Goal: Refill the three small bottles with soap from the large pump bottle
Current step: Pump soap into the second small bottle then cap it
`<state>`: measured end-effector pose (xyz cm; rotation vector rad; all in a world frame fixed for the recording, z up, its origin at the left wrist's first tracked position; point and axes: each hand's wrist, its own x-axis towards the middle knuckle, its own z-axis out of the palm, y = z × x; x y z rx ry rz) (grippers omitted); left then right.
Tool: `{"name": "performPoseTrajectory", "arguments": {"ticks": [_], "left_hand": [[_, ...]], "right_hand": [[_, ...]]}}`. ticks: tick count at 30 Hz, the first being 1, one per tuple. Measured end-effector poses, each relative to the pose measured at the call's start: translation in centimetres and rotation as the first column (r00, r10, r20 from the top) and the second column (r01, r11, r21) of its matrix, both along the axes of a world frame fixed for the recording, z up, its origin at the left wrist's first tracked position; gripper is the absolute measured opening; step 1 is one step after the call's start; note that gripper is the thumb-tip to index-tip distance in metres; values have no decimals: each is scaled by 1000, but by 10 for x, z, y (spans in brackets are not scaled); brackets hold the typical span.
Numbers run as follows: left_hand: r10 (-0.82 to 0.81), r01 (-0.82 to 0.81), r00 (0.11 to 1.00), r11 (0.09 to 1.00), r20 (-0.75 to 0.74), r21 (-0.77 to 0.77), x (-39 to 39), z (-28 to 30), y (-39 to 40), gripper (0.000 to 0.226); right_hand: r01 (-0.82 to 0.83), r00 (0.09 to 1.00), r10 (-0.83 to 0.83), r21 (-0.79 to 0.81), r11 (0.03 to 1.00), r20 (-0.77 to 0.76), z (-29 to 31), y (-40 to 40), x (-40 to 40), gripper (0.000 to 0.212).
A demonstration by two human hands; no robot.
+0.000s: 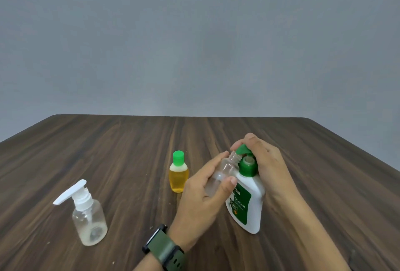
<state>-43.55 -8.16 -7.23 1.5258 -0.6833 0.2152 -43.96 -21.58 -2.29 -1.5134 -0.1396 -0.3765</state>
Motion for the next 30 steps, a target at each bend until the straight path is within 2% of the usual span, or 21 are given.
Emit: {"name": "performPoseTrajectory", "arguments": {"ticks": [6, 11, 18, 22, 25, 30], "left_hand": [[26, -26, 999, 999, 25, -21, -1, 0, 1, 43], [39, -40, 998, 999, 42, 13, -1, -2, 2, 45], [51, -53, 998, 997, 41, 64, -4, 5, 1, 48], [-8, 8, 1000, 1000, -5, 15, -9, 7, 0, 54], [-2, -1, 999, 998, -51, -58, -8, 3, 1, 57], [28, -57, 988, 982, -155, -181, -3, -1, 2, 40]], "right_hand": [[-38, 999, 38, 4, 999, -12, -5, 1, 2, 43], [-28, 999, 31, 104, 994, -24, -5, -4, 4, 42], [-68, 998, 69, 48, 996, -15, -7, -3, 5, 47], [-70, 998, 70, 60, 996, -5, -8, -5, 8, 26], [-83, 997, 83, 101, 991, -2, -9, -9, 10, 18], [-121, 992, 123, 187, 975, 5, -10, -10, 11, 11]]}}
